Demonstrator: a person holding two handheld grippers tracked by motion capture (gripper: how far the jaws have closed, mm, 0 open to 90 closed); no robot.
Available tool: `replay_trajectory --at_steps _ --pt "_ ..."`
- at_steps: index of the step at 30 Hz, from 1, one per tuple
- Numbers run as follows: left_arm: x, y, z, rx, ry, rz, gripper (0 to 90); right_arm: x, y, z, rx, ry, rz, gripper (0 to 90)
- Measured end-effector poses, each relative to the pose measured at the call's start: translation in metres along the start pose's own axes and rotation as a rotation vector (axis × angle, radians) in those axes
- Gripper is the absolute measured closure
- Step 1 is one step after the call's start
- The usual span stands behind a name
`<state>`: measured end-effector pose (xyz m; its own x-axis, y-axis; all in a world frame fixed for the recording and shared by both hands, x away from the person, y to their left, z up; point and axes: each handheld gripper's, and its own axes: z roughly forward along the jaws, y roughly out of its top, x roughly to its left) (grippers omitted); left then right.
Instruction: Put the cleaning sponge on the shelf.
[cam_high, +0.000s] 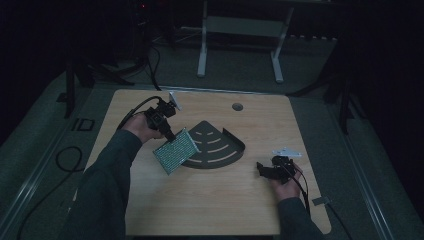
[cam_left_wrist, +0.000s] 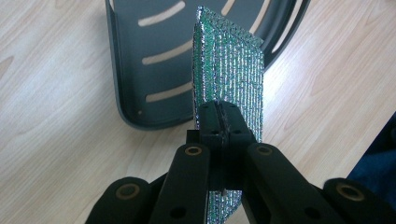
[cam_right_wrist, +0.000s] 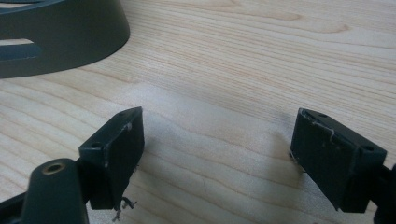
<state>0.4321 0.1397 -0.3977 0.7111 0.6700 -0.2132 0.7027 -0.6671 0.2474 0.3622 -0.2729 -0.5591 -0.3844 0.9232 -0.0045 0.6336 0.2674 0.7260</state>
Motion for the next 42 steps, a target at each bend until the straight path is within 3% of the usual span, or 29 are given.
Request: replay_trajectory --at_steps 11,28,42 --pt "0.005 0.008 0.005 -0.007 0.033 -0.024 90.0 0.0 0.0 0.0 0.001 0.0 -0.001 17.1" --pt "0.006 0.025 0.007 -0.009 0.028 -0.033 90.0 0.0 0.0 0.0 0.0 0.0 0.001 17.1" --pt "0.018 0.035 0.014 -0.024 0.022 -0.074 90.0 0.0 0.0 0.0 0.0 0.0 0.001 17.1"
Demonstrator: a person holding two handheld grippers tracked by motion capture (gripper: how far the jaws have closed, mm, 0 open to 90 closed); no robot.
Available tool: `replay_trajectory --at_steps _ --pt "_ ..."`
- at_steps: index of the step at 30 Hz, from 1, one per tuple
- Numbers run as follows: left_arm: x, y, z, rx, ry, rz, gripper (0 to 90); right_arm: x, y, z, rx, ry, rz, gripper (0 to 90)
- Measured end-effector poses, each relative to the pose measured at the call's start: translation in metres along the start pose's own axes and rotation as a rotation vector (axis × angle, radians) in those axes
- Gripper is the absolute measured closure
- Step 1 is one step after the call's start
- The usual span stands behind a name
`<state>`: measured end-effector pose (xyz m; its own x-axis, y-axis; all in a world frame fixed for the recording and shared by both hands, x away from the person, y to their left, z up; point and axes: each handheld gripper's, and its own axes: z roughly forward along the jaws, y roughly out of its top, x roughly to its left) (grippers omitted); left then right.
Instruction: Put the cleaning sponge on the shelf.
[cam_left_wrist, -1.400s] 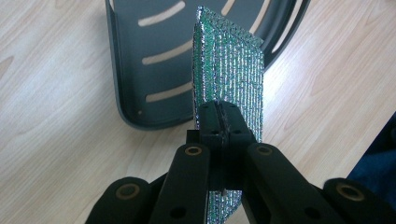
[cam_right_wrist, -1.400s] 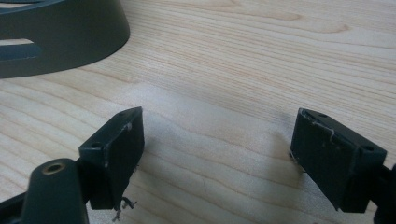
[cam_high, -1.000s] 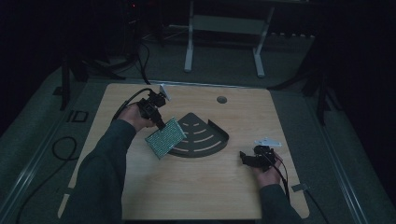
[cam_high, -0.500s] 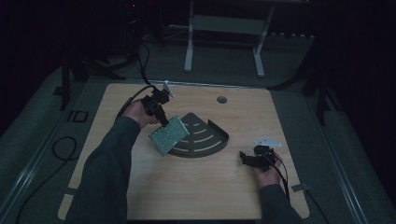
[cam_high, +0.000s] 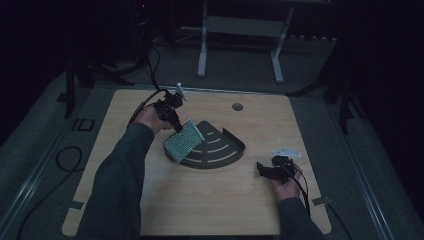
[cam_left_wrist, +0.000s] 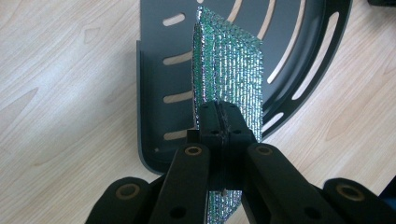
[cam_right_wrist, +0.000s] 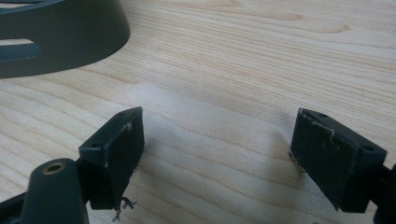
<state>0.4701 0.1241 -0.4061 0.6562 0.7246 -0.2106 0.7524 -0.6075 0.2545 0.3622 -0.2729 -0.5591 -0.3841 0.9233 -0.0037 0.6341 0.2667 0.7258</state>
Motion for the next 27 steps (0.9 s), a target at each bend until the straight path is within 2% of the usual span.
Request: replay_trajectory --at_steps 5,13,18,27 --pt "0.0 0.006 0.004 -0.011 -0.009 -0.002 90.0 0.0 0.0 0.0 0.0 0.0 0.0 17.1" --pt "-0.005 0.015 0.009 -0.025 0.01 -0.006 90.0 0.0 0.0 0.0 0.0 0.0 0.0 17.1" --pt "-0.004 0.019 0.007 -0.048 0.003 -0.019 90.0 0.0 0.0 0.0 0.0 0.0 -0.001 17.0" --pt "0.001 0.023 0.011 -0.048 0.028 -0.039 90.0 0.0 0.0 0.0 0.0 0.001 -0.001 17.1"
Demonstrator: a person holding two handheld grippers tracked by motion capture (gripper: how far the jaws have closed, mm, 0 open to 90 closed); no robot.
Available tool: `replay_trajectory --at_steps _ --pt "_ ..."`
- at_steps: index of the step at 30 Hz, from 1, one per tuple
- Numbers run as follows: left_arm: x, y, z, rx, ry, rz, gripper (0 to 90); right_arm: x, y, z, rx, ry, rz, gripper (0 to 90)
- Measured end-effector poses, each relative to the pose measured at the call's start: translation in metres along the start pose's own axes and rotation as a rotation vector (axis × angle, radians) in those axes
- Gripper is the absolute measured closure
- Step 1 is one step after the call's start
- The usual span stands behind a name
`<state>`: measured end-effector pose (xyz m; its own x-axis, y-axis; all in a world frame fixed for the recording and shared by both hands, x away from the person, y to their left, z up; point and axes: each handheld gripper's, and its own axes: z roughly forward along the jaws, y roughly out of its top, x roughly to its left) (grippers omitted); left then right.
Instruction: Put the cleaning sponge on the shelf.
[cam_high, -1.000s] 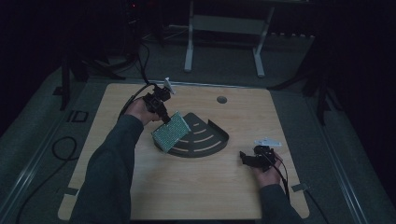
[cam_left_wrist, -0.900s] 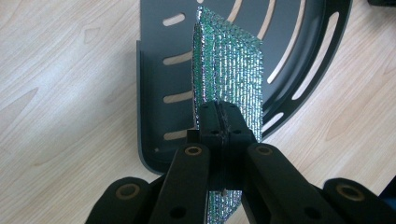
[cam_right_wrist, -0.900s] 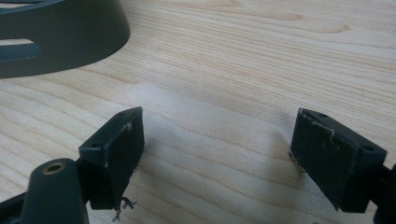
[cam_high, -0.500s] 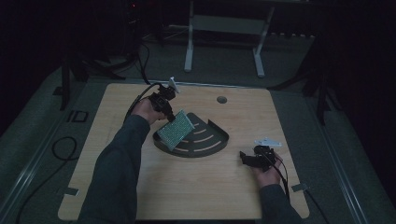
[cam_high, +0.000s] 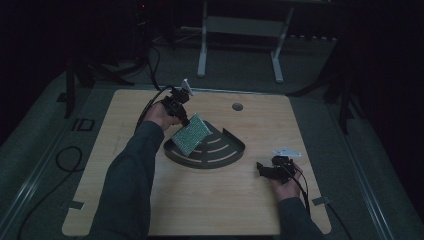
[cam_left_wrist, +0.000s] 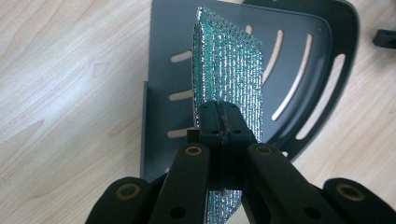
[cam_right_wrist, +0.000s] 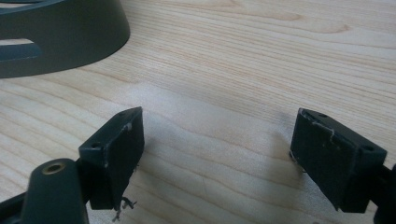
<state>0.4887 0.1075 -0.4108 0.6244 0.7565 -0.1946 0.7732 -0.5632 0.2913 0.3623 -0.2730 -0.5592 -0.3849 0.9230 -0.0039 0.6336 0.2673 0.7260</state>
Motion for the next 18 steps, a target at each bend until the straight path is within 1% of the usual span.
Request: replay_trajectory --at_steps 2,9,11,13,15,18 --pt "0.001 0.0 0.004 0.012 0.009 0.001 90.0 0.0 0.0 0.0 0.0 0.0 0.0 17.0" --pt "0.003 0.001 0.017 0.032 0.009 0.006 90.0 0.0 0.0 0.0 0.0 0.001 -0.001 17.0" --pt "0.003 0.001 0.019 0.036 0.015 0.012 90.0 0.0 0.0 0.0 0.0 0.001 -0.002 17.1" --pt "0.002 0.001 0.021 0.04 0.007 0.013 90.0 0.0 0.0 0.0 0.0 0.001 -0.002 17.0" --pt "0.003 0.001 0.022 0.05 0.016 0.013 90.0 0.0 0.0 0.0 0.0 0.001 -0.002 17.0" --pt "0.003 0.001 0.024 0.057 0.018 0.013 90.0 0.0 0.0 0.0 0.0 0.002 -0.002 17.1"
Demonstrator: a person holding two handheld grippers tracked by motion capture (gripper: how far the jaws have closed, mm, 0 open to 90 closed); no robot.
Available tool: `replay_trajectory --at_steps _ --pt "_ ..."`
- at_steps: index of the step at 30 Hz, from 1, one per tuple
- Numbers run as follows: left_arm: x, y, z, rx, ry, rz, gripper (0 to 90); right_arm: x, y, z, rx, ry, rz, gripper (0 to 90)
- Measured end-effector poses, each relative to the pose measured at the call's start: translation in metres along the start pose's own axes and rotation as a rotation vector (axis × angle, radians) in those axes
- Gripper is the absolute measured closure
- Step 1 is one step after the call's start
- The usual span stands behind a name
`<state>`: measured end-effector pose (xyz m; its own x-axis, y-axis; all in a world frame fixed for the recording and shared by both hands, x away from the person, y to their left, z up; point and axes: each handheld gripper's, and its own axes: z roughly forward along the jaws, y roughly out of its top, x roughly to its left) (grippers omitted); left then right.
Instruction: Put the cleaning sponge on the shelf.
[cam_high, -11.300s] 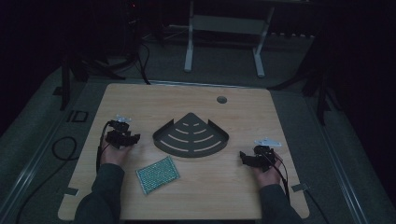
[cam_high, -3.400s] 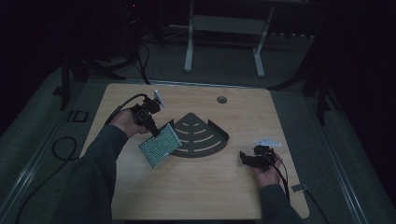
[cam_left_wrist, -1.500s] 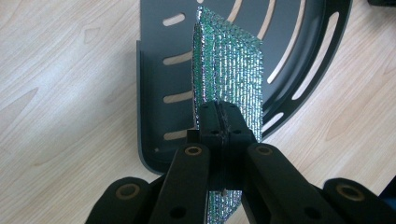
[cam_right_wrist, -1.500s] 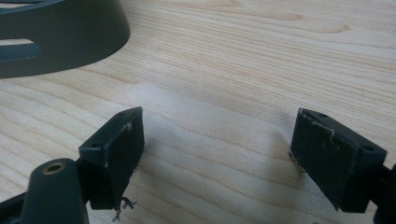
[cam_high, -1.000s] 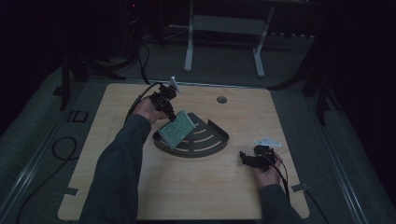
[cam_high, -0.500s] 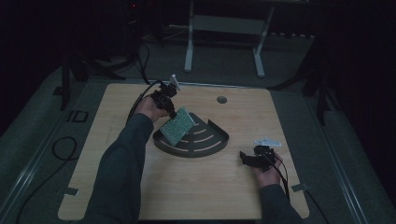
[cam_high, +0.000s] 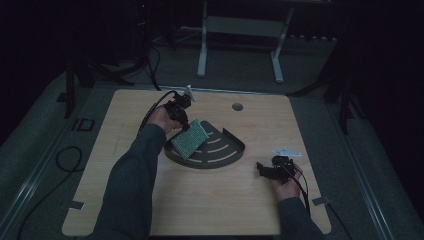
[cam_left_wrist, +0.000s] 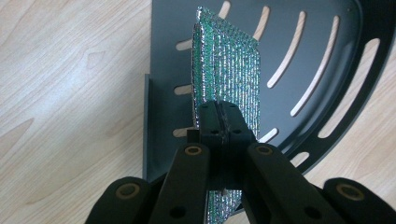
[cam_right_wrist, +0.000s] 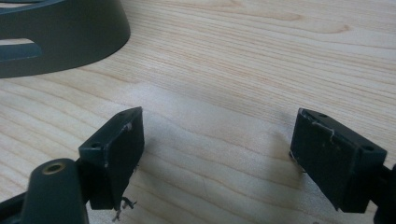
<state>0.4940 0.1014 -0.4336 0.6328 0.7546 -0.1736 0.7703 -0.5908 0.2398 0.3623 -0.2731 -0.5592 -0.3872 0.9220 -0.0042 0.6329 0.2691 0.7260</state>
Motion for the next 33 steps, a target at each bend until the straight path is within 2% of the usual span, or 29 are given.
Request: replay_trajectory --at_steps 10,13,26,33 --pt "-0.001 -0.001 0.006 0.01 -0.007 0.019 90.0 0.0 0.0 0.0 0.0 0.001 -0.002 17.0" --pt "-0.001 -0.001 0.008 0.024 0.007 0.025 90.0 0.0 0.0 0.0 0.0 0.002 -0.002 17.0" --pt "0.003 -0.006 0.015 0.032 0.024 0.037 90.0 0.0 0.0 0.0 0.001 0.003 -0.003 17.0" --pt "0.003 -0.006 0.016 0.037 0.051 0.043 89.9 0.0 0.0 0.0 0.0 0.004 -0.004 17.0"
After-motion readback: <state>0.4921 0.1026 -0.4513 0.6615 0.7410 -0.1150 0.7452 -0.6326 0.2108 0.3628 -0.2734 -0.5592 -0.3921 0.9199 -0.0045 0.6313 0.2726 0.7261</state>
